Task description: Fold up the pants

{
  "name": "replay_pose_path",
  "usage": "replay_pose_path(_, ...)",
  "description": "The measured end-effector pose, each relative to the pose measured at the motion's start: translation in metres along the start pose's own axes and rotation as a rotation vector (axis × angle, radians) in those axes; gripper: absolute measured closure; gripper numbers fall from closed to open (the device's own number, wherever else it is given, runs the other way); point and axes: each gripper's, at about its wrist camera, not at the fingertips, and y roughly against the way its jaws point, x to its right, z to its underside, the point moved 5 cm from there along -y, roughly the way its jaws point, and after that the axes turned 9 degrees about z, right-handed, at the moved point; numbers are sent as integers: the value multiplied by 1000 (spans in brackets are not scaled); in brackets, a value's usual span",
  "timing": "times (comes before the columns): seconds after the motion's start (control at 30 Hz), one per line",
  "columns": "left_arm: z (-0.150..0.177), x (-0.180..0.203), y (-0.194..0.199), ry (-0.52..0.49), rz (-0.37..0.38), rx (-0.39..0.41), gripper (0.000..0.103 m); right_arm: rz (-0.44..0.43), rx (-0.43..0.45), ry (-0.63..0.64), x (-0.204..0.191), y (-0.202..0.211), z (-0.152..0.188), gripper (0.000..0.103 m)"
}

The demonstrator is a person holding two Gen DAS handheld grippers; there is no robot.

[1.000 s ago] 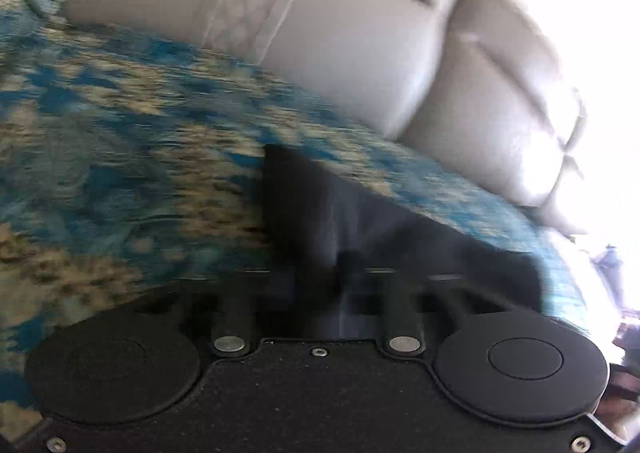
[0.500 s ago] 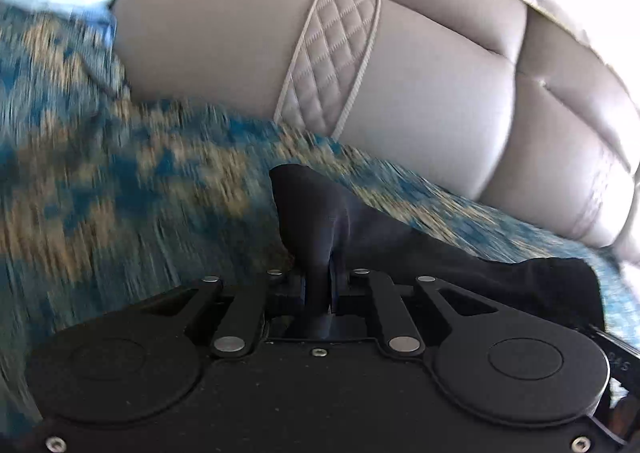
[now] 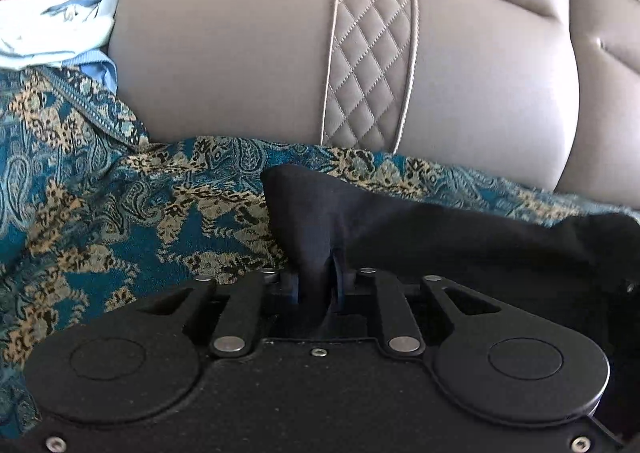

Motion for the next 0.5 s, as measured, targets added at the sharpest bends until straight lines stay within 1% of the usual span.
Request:
replay_pose_path(0.03, 1, 2, 0, -14, -11, -5, 77, 1, -9, -6, 3, -1, 1, 47)
replay_pose_path(0.07, 2, 3, 1, -25, -29, -8, 73, 9, -16, -17, 7, -2, 1, 44)
replay_pose_path(0.1, 3, 4, 3, -34, -40, -10, 64, 10, -24, -34, 11, -2, 2, 37)
replay_pose_path(0.13, 4, 3, 5, -36, -39, -10, 56, 4, -29, -47, 14, -2, 2, 34)
replay_pose_path(0.2, 8, 4, 13, -32, -15, -14, 52, 5, -30, -58, 18, 3, 1, 34)
replay_pose_path(0.27, 13, 5, 23, -33, -8, -18, 48, 16, -15, -35, 18, 12, 2, 31)
replay_pose_path(0.37, 24, 7, 45, -42, -4, -20, 37, 45, 20, 36, 15, 32, 5, 30)
replay_pose_path(0.43, 34, 10, 62, -59, 18, -12, 28, 65, 40, 76, 12, 46, 10, 28)
replay_pose_path(0.5, 43, 13, 77, -74, 29, -5, 24, 61, 49, 92, 11, 61, 16, 26)
